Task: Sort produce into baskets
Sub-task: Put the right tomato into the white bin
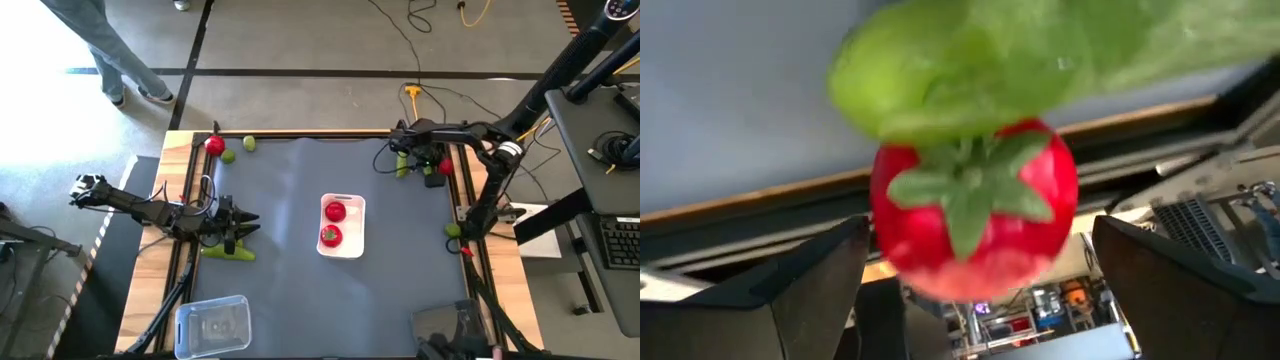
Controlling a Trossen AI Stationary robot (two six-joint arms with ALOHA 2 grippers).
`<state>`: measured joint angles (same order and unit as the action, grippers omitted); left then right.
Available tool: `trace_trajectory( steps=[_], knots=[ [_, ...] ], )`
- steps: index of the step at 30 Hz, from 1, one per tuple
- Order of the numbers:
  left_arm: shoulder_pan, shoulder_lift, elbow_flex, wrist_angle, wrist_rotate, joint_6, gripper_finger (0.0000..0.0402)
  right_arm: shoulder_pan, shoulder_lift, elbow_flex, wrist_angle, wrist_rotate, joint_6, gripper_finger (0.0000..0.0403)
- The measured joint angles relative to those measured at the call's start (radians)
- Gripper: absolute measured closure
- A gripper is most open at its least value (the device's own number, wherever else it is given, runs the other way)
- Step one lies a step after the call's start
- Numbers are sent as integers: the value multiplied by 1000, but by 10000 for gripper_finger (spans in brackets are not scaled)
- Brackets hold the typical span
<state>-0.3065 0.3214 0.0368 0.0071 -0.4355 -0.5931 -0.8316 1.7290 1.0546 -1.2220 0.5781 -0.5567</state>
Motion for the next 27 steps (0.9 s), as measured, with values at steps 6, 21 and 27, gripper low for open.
trace_trajectory(
  steps=[6, 21, 27],
  knots=[
    [0, 0, 0, 0, 0, 0, 240, -20, 95, 16, 1, 3, -7, 27],
    [0, 0, 0, 0, 0, 0, 240, -26, 137, 29, -12, -2, 17, 99],
    [0, 0, 0, 0, 0, 0, 240, 3, 78, 132, -229, -8, 153, 120]
  ],
)
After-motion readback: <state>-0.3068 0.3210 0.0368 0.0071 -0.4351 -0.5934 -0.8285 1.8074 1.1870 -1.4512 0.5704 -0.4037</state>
